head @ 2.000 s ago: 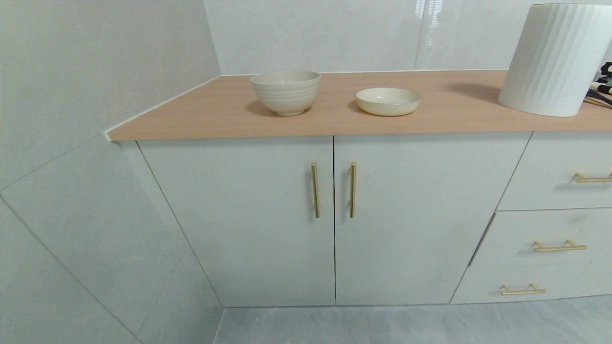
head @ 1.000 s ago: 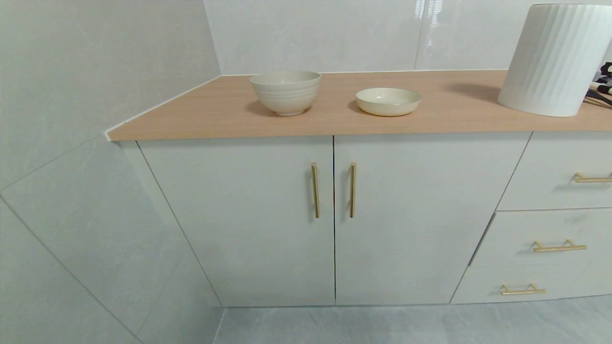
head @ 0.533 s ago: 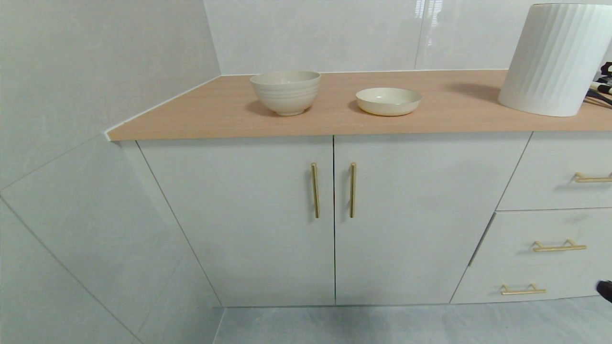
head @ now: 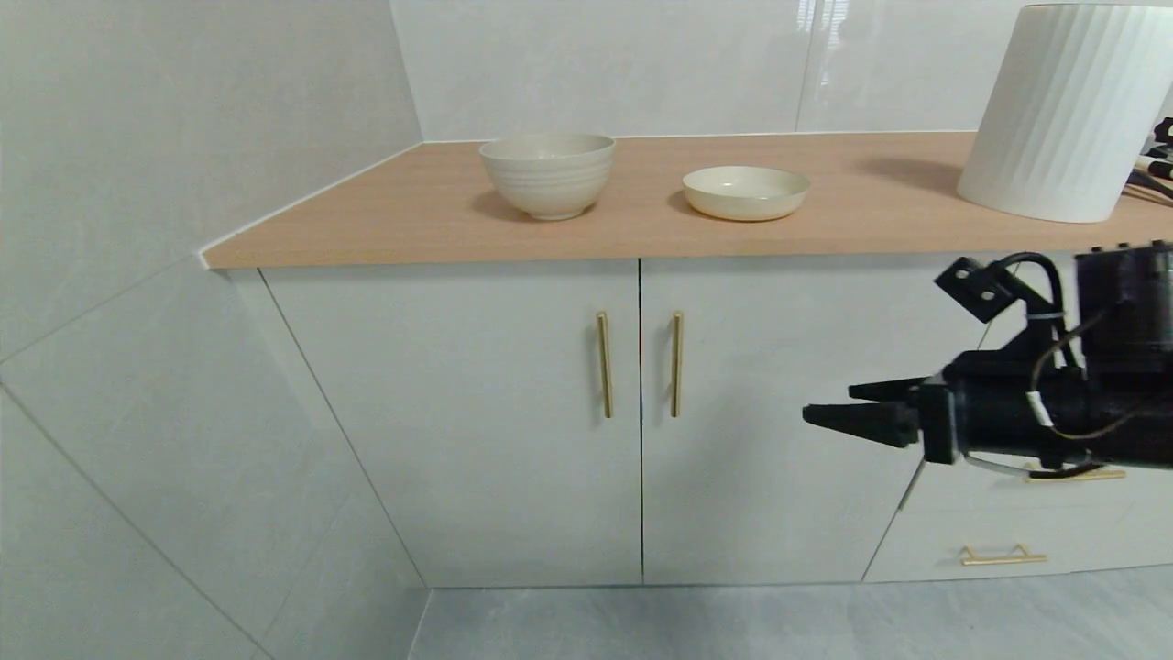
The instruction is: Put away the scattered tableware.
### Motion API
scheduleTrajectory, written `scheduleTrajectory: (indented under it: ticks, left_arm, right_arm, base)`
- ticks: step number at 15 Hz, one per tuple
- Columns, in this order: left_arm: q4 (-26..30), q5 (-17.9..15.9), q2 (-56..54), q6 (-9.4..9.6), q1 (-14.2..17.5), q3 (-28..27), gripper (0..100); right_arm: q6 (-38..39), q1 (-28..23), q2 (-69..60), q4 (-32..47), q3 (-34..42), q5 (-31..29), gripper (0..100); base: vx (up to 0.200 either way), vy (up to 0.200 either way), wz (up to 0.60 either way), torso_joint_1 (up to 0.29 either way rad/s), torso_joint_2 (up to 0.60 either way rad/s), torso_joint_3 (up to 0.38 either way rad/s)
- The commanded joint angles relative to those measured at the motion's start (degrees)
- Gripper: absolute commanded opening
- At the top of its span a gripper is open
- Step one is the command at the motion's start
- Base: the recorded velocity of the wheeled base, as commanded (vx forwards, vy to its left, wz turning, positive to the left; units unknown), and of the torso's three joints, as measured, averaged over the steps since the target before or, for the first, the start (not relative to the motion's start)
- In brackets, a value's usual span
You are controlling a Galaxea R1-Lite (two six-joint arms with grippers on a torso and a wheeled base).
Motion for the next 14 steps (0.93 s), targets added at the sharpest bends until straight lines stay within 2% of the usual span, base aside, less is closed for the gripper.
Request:
scheduleTrajectory:
  ticks: [1,3,5,9,13,14]
  left_arm:
    - [0.0,0.0,0.0,-0.02,0.0,0.0,100]
    - [0.0,0.0,0.0,-0.02,0.0,0.0,100]
    - [0.0,0.0,0.0,-0.02,0.0,0.0,100]
    - [0.0,0.0,0.0,-0.02,0.0,0.0,100]
    - [0.0,0.0,0.1,-0.02,0.0,0.0,100]
    - [0.0,0.0,0.1,-0.02,0.0,0.0,100]
  right_arm:
    - [6.3,3.3,14.8,-1.6,-11.6,0.2,100]
    - [12.4,4.9,19.0,-2.2,-18.0,-0.3,100]
    - [12.5,6.2,23.1,-6.3,-20.3,-2.8,100]
    - [11.3,10.3,27.6,-17.5,-16.0,-6.0,100]
    - [11.3,12.0,29.5,-18.6,-16.0,-6.4,100]
    - [11.1,12.0,30.5,-21.5,-15.9,-8.1,100]
  base:
    - [0.000,0.000,0.00,0.000,0.00,0.000]
    - [0.000,0.000,0.00,0.000,0.00,0.000]
    - [0.000,0.000,0.00,0.000,0.00,0.000]
    - [0.000,0.000,0.00,0.000,0.00,0.000]
    - [0.000,0.000,0.00,0.000,0.00,0.000]
    - [0.000,0.000,0.00,0.000,0.00,0.000]
